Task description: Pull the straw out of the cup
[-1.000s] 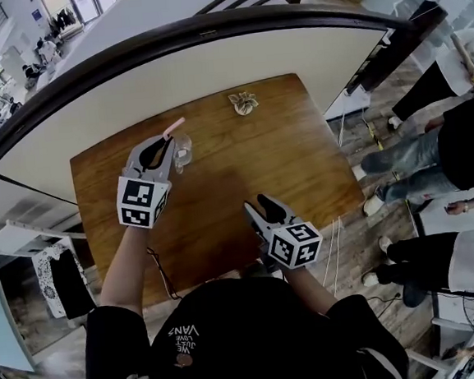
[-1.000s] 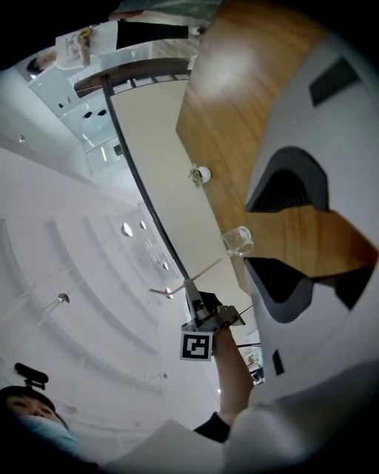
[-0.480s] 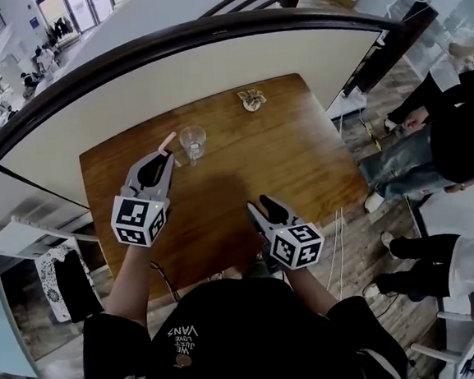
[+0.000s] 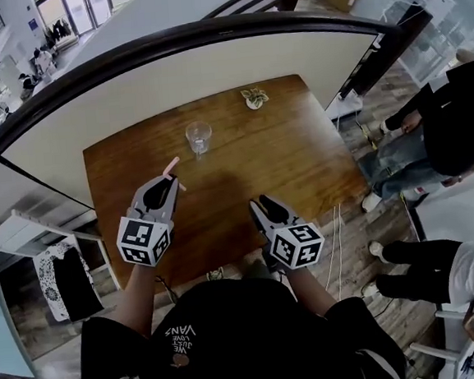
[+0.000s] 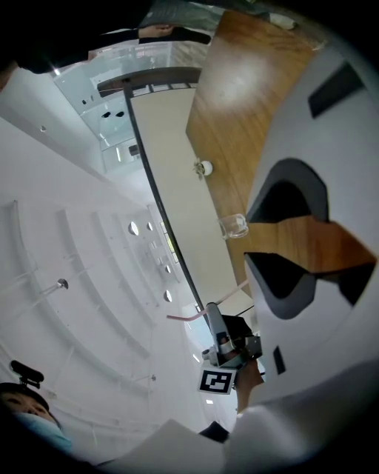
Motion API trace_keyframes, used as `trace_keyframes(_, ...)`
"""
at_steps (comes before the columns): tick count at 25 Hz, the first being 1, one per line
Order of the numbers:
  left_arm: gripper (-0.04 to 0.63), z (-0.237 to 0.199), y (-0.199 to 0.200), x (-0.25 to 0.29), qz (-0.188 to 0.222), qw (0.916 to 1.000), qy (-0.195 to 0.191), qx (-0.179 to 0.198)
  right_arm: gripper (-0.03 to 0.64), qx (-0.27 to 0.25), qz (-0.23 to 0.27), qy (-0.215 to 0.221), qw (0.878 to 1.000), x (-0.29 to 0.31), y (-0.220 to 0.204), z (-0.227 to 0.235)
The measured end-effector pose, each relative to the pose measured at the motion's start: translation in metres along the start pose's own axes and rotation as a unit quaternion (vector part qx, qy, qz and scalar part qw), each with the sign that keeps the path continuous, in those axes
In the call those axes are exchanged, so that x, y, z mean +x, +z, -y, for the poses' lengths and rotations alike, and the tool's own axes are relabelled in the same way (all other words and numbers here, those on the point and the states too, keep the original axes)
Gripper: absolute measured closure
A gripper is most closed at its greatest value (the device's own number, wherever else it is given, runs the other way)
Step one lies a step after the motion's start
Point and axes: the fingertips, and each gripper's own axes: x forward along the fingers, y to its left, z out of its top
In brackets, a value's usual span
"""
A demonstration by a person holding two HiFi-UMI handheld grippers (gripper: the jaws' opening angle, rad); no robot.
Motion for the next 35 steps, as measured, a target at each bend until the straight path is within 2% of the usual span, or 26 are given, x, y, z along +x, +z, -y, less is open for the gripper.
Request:
trace_keyframes(8,0.561,0.029,-0.024,-0.022,-0.022,0.9991,0.025,-0.028,0.505,-0.014,-0.008,0.023,1.0,-0.01,0.006,0.003)
trace_keyframes(17,0.561,0.076,-0.036,-0.042,-0.029,0.9964,0.064,-0.047,0.538,-0.03,-0.02,0.052,0.998,-0.035,0.002,0.017)
trace_keyframes(27,0.561,0.119,-0.041,-0.055,-0.031,0.9938,0.094,-0.049,0.553,-0.043,-0.032,0.085,0.995,-0.059,-0.006,0.026)
trace_keyframes(35,0.561,0.153,-0.047,-0.058,-0.033,0.9931,0.102,-0.046,0.577,-0.051,-0.042,0.088,0.994,-0.083,-0.02,0.039)
